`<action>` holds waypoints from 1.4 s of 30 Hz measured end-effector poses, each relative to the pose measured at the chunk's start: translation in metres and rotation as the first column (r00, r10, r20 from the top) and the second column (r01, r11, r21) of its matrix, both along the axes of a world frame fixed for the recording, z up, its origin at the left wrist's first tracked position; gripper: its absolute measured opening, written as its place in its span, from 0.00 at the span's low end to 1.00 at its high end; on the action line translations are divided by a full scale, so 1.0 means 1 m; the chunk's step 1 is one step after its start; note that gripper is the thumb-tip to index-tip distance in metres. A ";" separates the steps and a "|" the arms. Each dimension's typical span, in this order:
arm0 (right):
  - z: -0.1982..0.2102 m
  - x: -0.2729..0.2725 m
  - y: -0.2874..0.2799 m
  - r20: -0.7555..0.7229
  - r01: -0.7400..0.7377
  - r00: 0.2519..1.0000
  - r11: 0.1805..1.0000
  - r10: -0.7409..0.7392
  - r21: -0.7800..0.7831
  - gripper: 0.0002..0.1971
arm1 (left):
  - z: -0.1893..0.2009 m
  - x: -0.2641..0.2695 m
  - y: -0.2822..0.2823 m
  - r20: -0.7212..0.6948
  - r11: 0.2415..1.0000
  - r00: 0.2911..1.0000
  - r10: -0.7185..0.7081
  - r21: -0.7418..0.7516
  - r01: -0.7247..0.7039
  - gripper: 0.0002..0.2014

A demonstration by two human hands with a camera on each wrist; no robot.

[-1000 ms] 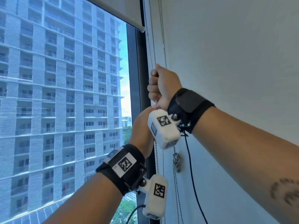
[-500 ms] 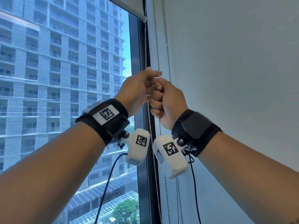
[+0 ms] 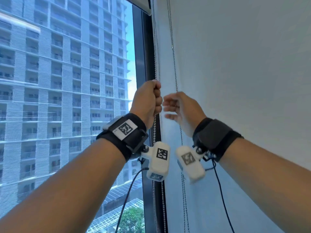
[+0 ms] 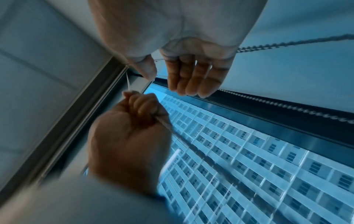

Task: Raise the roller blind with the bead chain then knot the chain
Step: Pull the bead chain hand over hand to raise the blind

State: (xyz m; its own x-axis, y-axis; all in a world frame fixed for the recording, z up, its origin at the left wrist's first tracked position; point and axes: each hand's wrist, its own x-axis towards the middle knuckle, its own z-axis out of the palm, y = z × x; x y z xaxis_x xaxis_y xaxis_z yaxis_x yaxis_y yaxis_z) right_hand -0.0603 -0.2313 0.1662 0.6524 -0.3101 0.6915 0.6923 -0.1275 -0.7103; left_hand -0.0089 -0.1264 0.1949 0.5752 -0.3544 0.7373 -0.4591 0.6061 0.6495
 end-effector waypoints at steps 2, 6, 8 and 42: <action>0.028 -0.002 0.003 0.053 -0.064 0.997 0.997 0.061 0.053 0.10 | -0.007 -0.002 -0.007 -0.021 1.000 1.000 0.001 0.006 -0.001 0.14; 0.075 -0.008 0.013 0.040 -0.124 0.992 0.989 0.121 0.086 0.19 | -0.026 -0.002 -0.018 -0.041 0.999 0.999 -0.014 0.048 0.016 0.17; 0.081 -0.008 0.018 0.018 -0.113 0.994 0.987 0.111 0.115 0.19 | -0.035 -0.002 -0.018 -0.011 0.997 1.000 0.020 0.072 -0.019 0.19; 0.037 -0.014 -0.016 0.081 0.329 0.944 0.903 -0.320 -0.277 0.09 | -0.003 0.012 -0.004 0.060 0.997 0.998 0.012 0.072 -0.017 0.16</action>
